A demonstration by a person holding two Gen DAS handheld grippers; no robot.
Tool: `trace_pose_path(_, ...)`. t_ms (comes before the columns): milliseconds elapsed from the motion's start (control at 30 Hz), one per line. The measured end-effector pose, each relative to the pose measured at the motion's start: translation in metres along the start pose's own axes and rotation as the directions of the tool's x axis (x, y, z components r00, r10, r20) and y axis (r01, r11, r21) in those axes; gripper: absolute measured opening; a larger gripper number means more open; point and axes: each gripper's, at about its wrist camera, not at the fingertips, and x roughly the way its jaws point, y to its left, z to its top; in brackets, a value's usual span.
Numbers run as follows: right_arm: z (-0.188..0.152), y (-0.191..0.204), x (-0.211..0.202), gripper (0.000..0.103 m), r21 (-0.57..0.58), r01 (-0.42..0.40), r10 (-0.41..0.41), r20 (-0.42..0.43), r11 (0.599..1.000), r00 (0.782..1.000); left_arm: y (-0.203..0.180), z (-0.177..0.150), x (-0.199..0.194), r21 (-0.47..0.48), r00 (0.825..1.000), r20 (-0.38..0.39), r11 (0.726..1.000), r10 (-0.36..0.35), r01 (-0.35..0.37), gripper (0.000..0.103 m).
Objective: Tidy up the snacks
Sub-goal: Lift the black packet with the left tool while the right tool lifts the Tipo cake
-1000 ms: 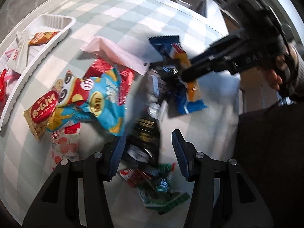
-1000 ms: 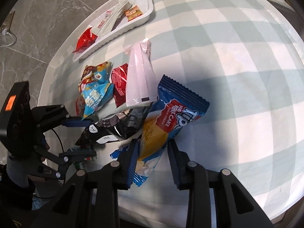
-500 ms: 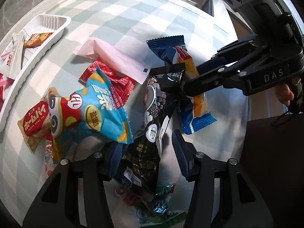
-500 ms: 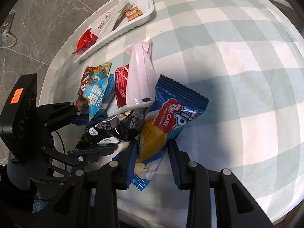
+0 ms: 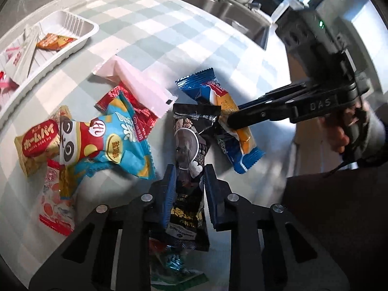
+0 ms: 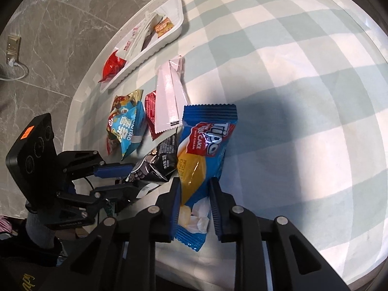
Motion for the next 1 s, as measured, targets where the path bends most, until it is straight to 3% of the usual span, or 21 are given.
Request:
trace_pose_path(200,0.001,-0.007,-0.006,0.025,0.023,-0.022,0.022,0.008,1.0,1.0,0.001,-0.002,-0.005,-0.016,1.0,-0.002,1.0,0.008,-0.008,0.022)
trace_pose_path(267,0.001,-0.006,-0.005,0.025,0.008,0.014,-0.014,0.007,1.0,1.0,0.001,-0.002,0.0,-0.017,0.999,-0.015,0.999,0.03,-0.03,0.022)
trace_pose_path(533,0.0,0.009,0.001,0.026,-0.08,0.076,-0.076,0.008,0.994,0.997,-0.012,-0.001,0.023,0.086,0.989,-0.098,0.991,0.109,-0.101,0.024)
trace_pose_path(700,-0.001,0.01,0.007,0.035,-0.085,0.095,-0.096,-0.004,0.992,0.995,-0.017,0.004,0.029,0.121,0.985,-0.105,0.985,0.138,-0.125,0.024)
trace_pose_path(1000,-0.005,0.014,0.012,0.039,-0.098,0.119,-0.12,-0.002,0.988,0.993,-0.017,0.005,0.03,0.106,0.986,-0.105,0.987,0.13,-0.119,0.025)
